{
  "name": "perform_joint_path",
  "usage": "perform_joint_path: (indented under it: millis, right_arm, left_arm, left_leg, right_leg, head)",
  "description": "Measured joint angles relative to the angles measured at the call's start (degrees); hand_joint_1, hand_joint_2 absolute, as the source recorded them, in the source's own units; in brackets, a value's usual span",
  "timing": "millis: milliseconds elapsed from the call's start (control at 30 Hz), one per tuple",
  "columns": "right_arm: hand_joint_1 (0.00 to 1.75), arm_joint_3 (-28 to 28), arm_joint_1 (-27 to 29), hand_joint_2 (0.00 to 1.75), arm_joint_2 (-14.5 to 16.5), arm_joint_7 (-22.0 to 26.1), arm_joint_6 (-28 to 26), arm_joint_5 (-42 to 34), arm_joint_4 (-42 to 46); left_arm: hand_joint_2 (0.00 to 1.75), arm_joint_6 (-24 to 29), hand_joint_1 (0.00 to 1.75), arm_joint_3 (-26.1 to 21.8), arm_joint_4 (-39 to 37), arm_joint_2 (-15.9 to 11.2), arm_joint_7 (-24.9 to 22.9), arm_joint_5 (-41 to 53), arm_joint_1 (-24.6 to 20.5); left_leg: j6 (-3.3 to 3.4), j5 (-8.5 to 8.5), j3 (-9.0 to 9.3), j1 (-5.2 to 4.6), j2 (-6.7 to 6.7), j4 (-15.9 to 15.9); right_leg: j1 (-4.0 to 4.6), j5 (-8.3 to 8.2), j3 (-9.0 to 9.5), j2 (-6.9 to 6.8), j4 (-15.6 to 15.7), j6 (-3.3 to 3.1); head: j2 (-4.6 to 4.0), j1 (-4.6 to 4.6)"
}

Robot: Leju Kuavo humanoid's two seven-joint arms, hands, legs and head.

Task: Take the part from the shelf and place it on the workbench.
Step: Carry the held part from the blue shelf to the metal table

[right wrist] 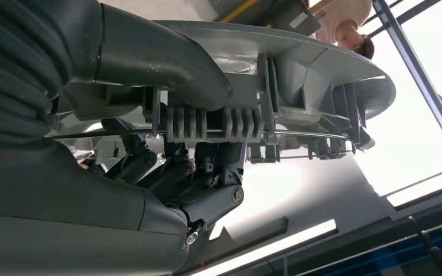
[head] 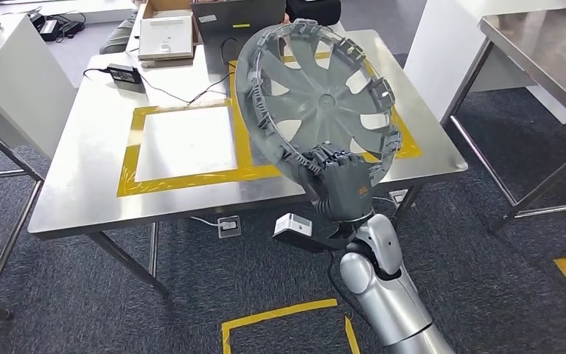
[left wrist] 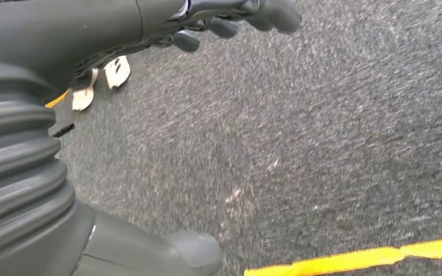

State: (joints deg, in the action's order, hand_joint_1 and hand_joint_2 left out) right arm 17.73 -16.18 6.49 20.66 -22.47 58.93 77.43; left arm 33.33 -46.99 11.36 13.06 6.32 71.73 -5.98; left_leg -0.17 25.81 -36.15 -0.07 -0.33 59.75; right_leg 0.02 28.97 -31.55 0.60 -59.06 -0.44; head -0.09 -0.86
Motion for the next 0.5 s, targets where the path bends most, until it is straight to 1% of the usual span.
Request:
perform_joint_path:
  millis: [33,67,100,133,167,233,267,300,333,367,400,433,467,500]
  right_arm:
    - [1.75,0.0,0.0,1.75,0.0,-0.1,0.0,0.1,0.1]
    - [1.75,0.0,0.1,1.75,0.0,-0.2,0.0,0.2,0.2]
    - [1.75,0.0,0.1,1.75,0.0,-0.3,0.0,0.2,0.3]
    - [1.75,0.0,0.0,1.75,0.0,-0.3,0.0,0.2,0.4]
    - [1.75,0.0,0.0,1.75,-0.1,-0.3,0.0,0.3,0.5]
    - [1.75,0.0,0.1,1.75,-0.1,-0.3,0.0,0.3,0.5]
    - [1.75,0.0,0.2,1.75,-0.2,-0.3,0.0,0.4,0.5]
    - [1.75,0.0,0.2,1.75,-0.3,-0.4,0.0,0.4,0.5]
    - [1.75,0.0,0.3,1.75,-0.4,-0.4,0.1,0.3,0.5]
    - [1.75,0.0,0.3,1.75,-0.4,-0.4,0.1,0.3,0.5]
    - [1.75,0.0,0.2,1.75,-0.4,-0.4,0.1,0.3,0.5]
    - [1.75,0.0,0.1,1.75,-0.5,-0.4,0.1,0.4,0.5]
    - [1.75,0.0,0.0,1.75,-0.5,-0.4,0.2,0.4,0.5]
    - [1.75,0.0,-0.1,1.75,-0.5,-0.4,0.2,0.4,0.5]
  left_arm:
    - [1.75,0.0,0.0,0.0,0.0,0.0,0.0,0.1,0.0]
    - [1.75,0.0,0.0,0.0,0.0,0.0,0.0,0.1,0.0]
    - [1.75,0.0,0.0,0.0,0.0,0.0,0.0,0.2,0.0]
    - [1.75,0.0,0.0,0.0,0.0,0.1,0.1,0.2,-0.1]
    - [1.75,0.0,0.0,0.0,0.0,0.1,0.1,0.2,-0.1]
    - [1.75,-0.1,0.0,0.0,0.0,0.1,0.2,0.2,-0.2]
    - [1.75,-0.1,0.0,0.0,0.0,0.1,0.2,0.2,-0.1]
    - [1.75,-0.1,0.0,0.0,0.0,0.1,0.2,0.2,-0.1]
    - [1.75,-0.1,0.0,0.0,0.0,0.1,0.2,0.2,0.0]
    - [1.75,-0.2,0.0,0.0,0.0,0.1,0.2,0.2,0.0]
    - [1.75,-0.2,0.0,0.0,0.0,0.2,0.2,0.2,0.0]
    - [1.75,-0.2,0.0,0.0,0.0,0.2,0.2,0.2,-0.1]
    - [1.75,-0.2,0.0,0.0,0.0,0.2,0.1,0.2,-0.2]
    - [1.75,-0.2,0.0,0.0,0.0,0.2,0.0,0.2,-0.2]
  left_leg:
    - [0.3,0.23,0.33,0.0,0.01,-0.4]
    - [0.63,-0.1,0.66,0.14,0.02,-0.5]
    - [0.95,-0.04,1.01,0.28,0.01,-0.6]
    - [1.25,0.05,1.41,0.38,0.0,-0.7]
    - [1.51,0.21,1.71,0.48,-0.01,-0.8]
    - [1.78,0.74,2.11,0.48,-0.03,-0.8]
    - [1.79,1.06,2.39,0.48,-0.05,-0.7]
    - [1.75,1.41,2.73,0.48,-0.09,-0.7]
    - [1.66,1.77,3.14,0.48,-0.13,-0.7]
    - [1.5,2.22,3.68,0.48,-0.17,-0.6]
    - [1.31,2.64,4.15,0.49,-0.19,-0.6]
    - [1.05,3.02,4.53,0.44,-0.2,-0.6]
    - [0.75,3.34,4.74,0.4,-0.2,-0.6]
    - [0.37,3.43,4.85,0.36,-0.17,-0.5]
  right_leg:
    - [0.06,0.08,0.07,0.03,-0.1,0.37]
    - [0.03,0.23,0.1,0.0,-0.4,0.69]
    - [0.02,0.48,-0.19,-0.05,-1.4,0.98]
    - [-0.06,1.18,-1.08,-0.12,-3.0,1.3]
    - [-0.18,2.32,-2.75,-0.2,-5.9,1.63]
    - [-0.34,4.92,-7.38,-0.25,-13.1,2.2]
    - [-0.43,5.42,-9.35,-0.26,-15.5,2.38]
    - [-0.5,4.84,-10.44,-0.28,-16.0,2.46]
    - [-0.55,3.16,-10.49,-0.3,-14.5,2.47]
    - [-0.59,0.39,-9.48,-0.34,-10.9,2.35]
    - [-0.58,-2.11,-8.09,-0.39,-7.0,2.17]
    - [-0.42,-3.4,-6.89,-0.47,-3.5,1.89]
    - [-0.25,-4.12,-5.93,-0.53,-1.1,1.53]
    - [-0.09,-3.88,-5.58,-0.54,-0.3,1.06]
  head:
    - [0.0,0.02]
    - [0.0,0.0]
    - [0.0,-0.06]
    - [0.0,-0.16]
    - [0.0,-0.22]
    - [0.0,-0.31]
    - [0.0,-0.3]
    - [0.0,-0.32]
    - [0.0,-0.32]
    - [0.0,-0.32]
    - [0.0,-0.3]
    - [0.0,-0.32]
    - [0.0,-0.33]
    - [0.0,-0.33]
